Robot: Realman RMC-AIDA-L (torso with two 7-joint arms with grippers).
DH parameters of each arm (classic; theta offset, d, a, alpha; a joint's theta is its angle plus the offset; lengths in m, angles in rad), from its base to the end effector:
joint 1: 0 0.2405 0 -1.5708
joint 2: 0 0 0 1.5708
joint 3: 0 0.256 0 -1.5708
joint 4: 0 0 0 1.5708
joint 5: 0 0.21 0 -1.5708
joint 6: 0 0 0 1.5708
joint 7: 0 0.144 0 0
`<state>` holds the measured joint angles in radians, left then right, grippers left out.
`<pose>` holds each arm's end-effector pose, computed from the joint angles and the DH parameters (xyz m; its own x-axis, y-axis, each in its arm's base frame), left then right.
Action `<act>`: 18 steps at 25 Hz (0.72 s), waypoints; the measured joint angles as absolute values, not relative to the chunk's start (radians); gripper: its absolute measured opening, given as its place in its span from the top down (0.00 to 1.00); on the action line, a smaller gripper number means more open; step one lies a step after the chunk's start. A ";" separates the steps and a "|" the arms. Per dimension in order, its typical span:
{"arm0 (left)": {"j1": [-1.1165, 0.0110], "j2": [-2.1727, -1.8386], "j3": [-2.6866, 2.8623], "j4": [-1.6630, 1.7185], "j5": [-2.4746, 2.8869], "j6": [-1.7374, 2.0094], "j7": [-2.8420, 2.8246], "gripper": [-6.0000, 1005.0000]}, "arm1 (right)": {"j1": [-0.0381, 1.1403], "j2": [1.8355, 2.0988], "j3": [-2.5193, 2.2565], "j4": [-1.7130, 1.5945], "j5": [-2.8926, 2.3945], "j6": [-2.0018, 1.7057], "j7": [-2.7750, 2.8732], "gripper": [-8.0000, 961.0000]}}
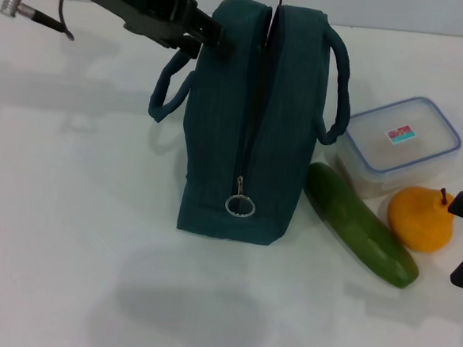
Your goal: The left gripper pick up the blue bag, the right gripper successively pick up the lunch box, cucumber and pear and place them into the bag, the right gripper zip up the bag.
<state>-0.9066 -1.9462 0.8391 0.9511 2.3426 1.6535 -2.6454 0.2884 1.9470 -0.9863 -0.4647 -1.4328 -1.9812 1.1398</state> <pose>-0.1433 0.4190 0.0675 0.4940 0.8501 0.1826 0.8694 -0.4815 -0.1104 0.2800 0.2319 0.0413 0.5513 -0.2022 -0.8094 -0.3091 -0.9506 0.0269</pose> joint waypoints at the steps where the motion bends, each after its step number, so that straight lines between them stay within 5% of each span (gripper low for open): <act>1: -0.907 -1.945 0.839 0.951 2.343 1.654 -2.644 0.32 | 0.288 1.947 -0.986 -0.465 -1.433 -1.981 1.140 0.09; 18: -0.910 -1.941 0.839 0.919 2.341 1.657 -2.644 0.82 | 0.291 1.950 -0.986 -0.453 -1.434 -1.974 1.139 0.09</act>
<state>-0.9097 -1.9407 0.8391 0.9190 2.3412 1.6567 -2.6445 0.2914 1.9497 -0.9863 -0.4529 -1.4344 -1.9739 1.1387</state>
